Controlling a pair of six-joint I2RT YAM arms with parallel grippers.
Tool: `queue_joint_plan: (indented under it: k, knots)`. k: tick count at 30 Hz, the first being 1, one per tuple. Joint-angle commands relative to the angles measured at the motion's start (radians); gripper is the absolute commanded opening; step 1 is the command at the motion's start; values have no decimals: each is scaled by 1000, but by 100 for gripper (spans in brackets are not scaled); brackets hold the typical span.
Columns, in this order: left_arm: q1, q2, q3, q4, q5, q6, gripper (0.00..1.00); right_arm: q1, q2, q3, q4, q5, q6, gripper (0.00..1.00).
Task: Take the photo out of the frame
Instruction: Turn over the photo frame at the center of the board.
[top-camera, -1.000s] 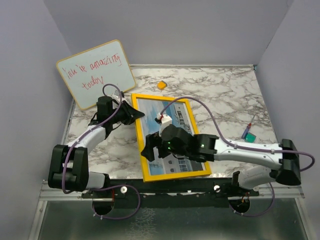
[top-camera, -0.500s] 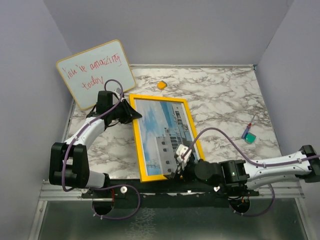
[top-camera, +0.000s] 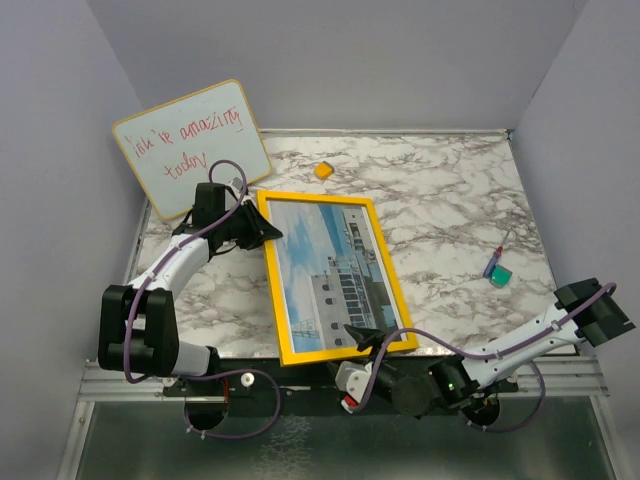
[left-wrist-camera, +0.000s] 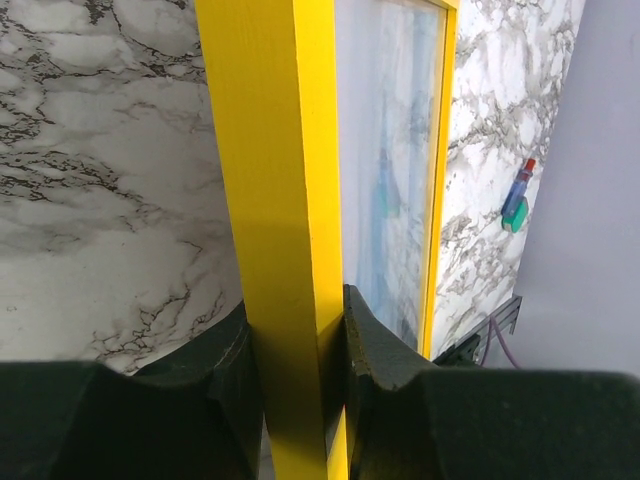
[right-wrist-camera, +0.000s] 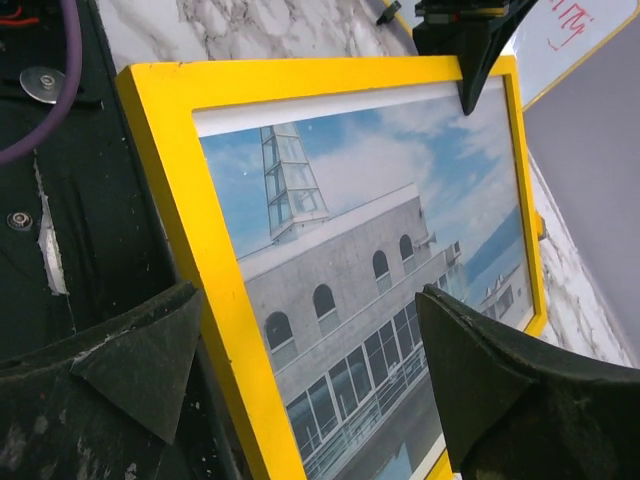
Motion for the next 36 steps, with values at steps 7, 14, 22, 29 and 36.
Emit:
queue_joint_plan:
  k: [7, 14, 22, 29, 36]
  knots:
    - [-1, -22, 17, 2, -143, 192, 0, 66, 62, 10, 4, 32, -13, 87]
    - [1, -25, 15, 4, -113, 189, 0, 70, 186, 7, 103, 41, -39, 77]
    - [1, -34, 10, 19, -76, 176, 0, 37, 354, -10, 357, 131, -145, 65]
    - [1, -36, 3, 21, -76, 174, 0, -61, 420, -16, 544, 110, -300, 58]
    - [0, -33, 3, 29, -43, 173, 1, -67, 444, 4, 547, 126, -280, 41]
